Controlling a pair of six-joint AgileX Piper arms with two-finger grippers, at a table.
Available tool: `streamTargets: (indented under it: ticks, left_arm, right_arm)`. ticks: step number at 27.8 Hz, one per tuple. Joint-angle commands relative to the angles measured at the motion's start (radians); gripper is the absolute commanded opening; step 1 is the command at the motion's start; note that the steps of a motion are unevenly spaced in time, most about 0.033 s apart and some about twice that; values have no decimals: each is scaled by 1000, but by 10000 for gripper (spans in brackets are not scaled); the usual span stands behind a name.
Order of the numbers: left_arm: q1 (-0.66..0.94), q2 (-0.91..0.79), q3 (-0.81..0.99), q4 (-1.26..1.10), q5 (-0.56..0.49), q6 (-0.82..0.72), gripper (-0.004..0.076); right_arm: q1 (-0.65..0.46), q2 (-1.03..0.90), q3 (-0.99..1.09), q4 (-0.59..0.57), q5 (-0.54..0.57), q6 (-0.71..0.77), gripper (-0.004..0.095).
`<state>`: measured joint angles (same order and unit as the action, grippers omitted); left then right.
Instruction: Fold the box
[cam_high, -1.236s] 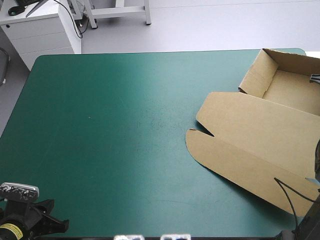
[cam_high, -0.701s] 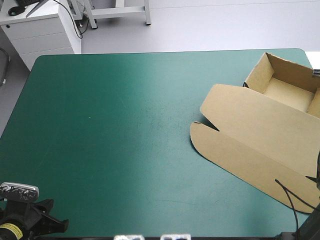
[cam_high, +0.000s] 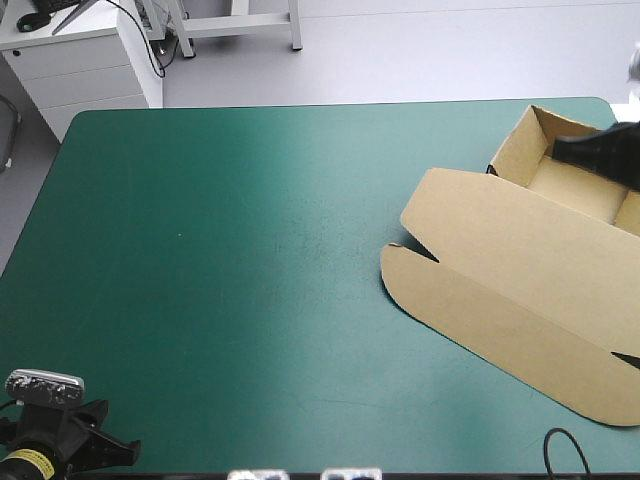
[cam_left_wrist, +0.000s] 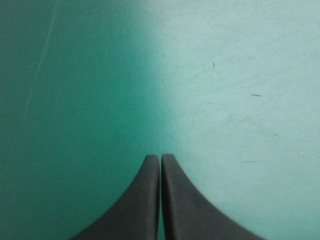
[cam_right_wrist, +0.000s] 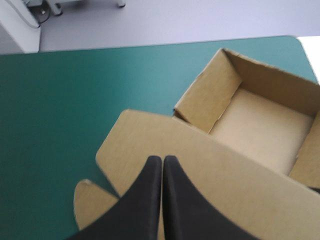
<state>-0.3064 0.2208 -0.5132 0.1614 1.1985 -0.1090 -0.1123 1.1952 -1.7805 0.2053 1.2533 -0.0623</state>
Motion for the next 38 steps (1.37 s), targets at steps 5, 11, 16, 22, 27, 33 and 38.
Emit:
streamTargets:
  ticks: [5,11,16,22,27,33,38]
  left_arm:
    - [-6,11,-24,-7,-49,-19,-8]
    - [-6,11,-24,-5,-48,-19,-8]
    - [-6,11,-24,-5,-48,-19,-8]
    - [-6,11,-24,-5,-48,-19,-8]
    - [-6,11,-24,-5,-48,-19,-8]
    - [-6,11,-24,-3,-48,-19,-8]
    - [-6,11,-24,-1,-48,-19,-8]
  right_arm:
    - [54,-334,548,-55,-55,-84,-8]
    - [54,-553,907,-62,-147,-96,-14]
    - [54,-699,1088,-62,-193,-121,-14]
    - [54,-850,1193,-62,-211,-121,-14]
    - [54,-932,1231,-62,-213,-121,-14]
    - [54,-969,1267,-62,-224,-121,-14]
    - [54,-969,1267,-62,-224,-121,-14]
